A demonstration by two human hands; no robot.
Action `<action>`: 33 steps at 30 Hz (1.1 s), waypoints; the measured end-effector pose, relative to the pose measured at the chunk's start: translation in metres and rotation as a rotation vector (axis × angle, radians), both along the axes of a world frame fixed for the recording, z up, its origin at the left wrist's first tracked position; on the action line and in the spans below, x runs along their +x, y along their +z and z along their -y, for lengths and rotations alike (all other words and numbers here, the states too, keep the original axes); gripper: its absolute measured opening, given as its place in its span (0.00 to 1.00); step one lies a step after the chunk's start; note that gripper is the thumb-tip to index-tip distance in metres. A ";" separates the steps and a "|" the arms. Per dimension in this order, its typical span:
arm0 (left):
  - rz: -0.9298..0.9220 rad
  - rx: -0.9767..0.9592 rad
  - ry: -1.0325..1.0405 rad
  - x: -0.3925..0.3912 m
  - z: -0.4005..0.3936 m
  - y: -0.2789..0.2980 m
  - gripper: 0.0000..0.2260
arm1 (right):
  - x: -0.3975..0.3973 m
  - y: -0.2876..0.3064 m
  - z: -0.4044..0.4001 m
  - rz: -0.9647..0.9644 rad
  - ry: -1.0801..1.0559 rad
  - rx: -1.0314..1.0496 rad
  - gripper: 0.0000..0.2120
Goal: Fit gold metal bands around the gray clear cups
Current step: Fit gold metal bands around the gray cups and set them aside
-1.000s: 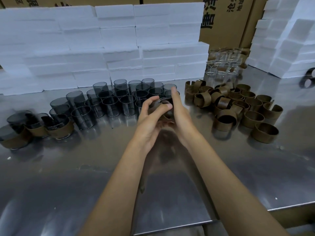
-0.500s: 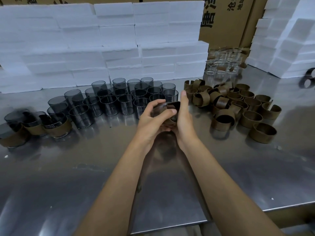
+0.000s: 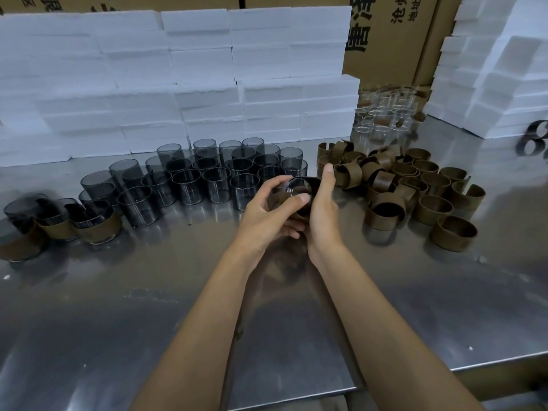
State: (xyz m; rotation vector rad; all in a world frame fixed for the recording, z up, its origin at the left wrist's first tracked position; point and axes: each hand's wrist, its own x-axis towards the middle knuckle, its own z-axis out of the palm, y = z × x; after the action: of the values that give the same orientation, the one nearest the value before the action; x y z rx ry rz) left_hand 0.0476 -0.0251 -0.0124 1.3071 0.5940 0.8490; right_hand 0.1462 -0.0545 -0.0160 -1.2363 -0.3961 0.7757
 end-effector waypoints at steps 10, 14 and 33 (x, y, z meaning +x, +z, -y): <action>-0.063 -0.026 0.235 0.004 -0.005 0.003 0.20 | 0.003 0.005 0.007 -0.108 0.171 0.070 0.18; -0.117 -0.095 0.325 -0.001 -0.006 0.006 0.25 | -0.002 0.007 0.010 -0.107 0.189 0.074 0.13; -0.003 -0.169 0.400 0.003 0.010 0.013 0.17 | -0.007 0.013 0.018 -0.277 0.329 0.084 0.24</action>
State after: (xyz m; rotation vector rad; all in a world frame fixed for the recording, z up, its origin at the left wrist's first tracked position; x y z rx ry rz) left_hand 0.0504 -0.0353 0.0008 1.0504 0.9278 1.0959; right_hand 0.1394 -0.0724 -0.0032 -0.9793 -0.4048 1.1844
